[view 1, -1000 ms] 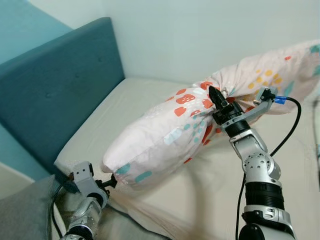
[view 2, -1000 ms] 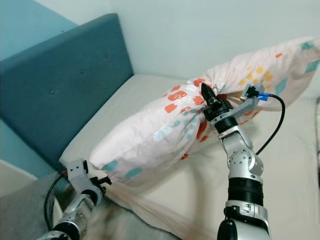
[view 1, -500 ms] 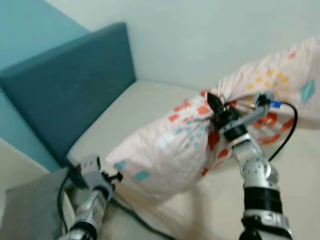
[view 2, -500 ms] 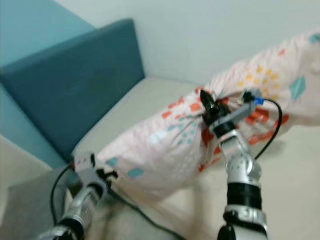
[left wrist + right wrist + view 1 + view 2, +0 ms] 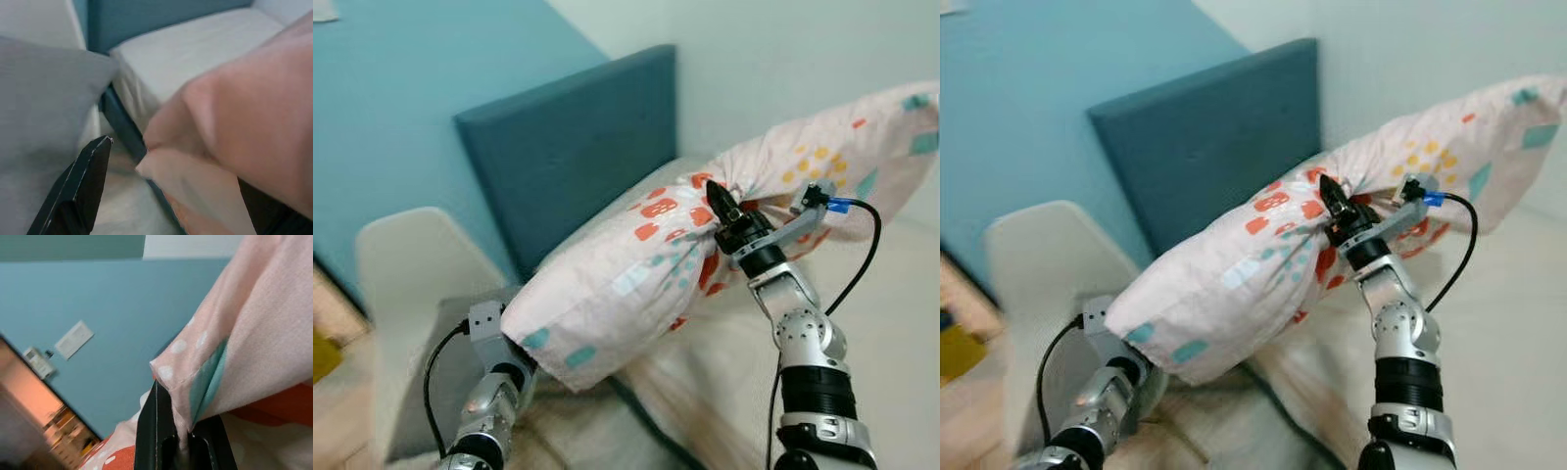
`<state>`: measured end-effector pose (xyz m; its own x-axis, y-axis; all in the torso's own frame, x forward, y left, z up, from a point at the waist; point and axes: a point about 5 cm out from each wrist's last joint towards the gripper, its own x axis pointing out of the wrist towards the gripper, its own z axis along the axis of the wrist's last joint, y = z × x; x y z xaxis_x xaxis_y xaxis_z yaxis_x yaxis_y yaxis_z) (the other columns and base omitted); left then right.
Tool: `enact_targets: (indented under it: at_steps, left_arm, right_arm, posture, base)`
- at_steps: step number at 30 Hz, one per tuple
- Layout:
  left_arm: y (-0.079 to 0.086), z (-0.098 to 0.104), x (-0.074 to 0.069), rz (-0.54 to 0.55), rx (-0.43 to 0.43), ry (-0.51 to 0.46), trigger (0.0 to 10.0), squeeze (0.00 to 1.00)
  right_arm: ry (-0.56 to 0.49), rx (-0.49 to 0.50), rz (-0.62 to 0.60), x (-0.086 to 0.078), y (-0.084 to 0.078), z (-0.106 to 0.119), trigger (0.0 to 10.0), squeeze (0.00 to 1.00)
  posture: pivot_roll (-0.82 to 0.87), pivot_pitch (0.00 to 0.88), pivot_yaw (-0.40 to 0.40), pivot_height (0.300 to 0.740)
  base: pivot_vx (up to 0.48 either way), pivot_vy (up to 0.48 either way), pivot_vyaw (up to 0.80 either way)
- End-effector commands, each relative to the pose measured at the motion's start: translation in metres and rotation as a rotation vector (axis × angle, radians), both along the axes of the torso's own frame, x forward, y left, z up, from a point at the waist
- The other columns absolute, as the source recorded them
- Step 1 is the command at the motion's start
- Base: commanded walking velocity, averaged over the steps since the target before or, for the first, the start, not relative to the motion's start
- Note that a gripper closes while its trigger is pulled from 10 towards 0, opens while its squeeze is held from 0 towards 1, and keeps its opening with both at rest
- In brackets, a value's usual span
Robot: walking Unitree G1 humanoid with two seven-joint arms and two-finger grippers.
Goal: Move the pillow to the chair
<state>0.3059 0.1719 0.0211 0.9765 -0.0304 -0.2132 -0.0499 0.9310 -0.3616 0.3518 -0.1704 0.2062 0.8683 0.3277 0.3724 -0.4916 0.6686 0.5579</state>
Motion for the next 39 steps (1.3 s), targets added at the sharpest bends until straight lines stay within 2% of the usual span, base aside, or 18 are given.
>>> enact_targets:
  at_steps: [1,14,28,32,33,37,38,39]
  left_arm:
    - [0.0,0.004,0.003,-0.011,0.01,-0.018,10.0,0.0]
    - [-0.009,0.012,0.008,-0.052,0.021,-0.072,10.0,0.0]
    - [-0.015,0.015,0.011,-0.072,0.035,-0.077,10.0,0.0]
    - [-0.019,0.019,0.013,-0.091,0.029,-0.108,10.0,0.0]
    - [-0.019,0.024,0.015,-0.096,0.027,-0.141,10.0,0.0]
    - [-0.018,0.027,0.017,-0.087,0.023,-0.155,10.0,0.0]
    - [-0.018,0.028,0.018,-0.085,0.023,-0.159,10.0,0.0]
    - [-0.018,0.029,0.018,-0.084,0.023,-0.162,10.0,0.0]
  right_arm:
    - [-0.101,0.012,0.026,-0.001,0.008,0.021,0.0,0.0]
    - [-0.105,0.023,0.031,-0.001,0.008,0.022,0.0,0.0]
    - [-0.107,0.018,0.035,-0.001,0.008,0.022,0.0,0.0]
    - [-0.108,0.017,0.032,-0.001,0.008,0.022,0.0,0.0]
    - [-0.102,0.011,0.028,0.0,0.009,0.022,0.0,0.0]
    - [-0.1,-0.017,0.034,0.0,0.012,0.021,0.0,0.0]
    - [-0.086,-0.02,0.033,0.001,0.013,0.019,10.0,0.0]
    - [-0.078,-0.028,0.04,0.001,0.015,0.018,10.0,0.0]
  posture:
    - [0.07,0.0,0.063,0.724]
    - [0.07,0.0,0.06,0.724]
    - [0.06,0.0,0.058,0.724]
    - [0.06,0.0,0.057,0.724]
    - [0.06,0.0,0.056,0.724]
    - [0.06,0.0,0.054,0.724]
    - [0.06,0.0,0.052,0.724]
    - [0.06,0.0,0.051,0.724]
  base:
    - [0.0,0.0,0.8]
    - [0.0,0.0,0.8]
    - [0.0,0.0,0.8]
    - [0.0,0.0,0.8]
    - [0.0,0.0,0.8]
    - [0.388,0.0,0.73]
    - [0.458,0.0,0.0]
    - [0.472,0.0,0.0]
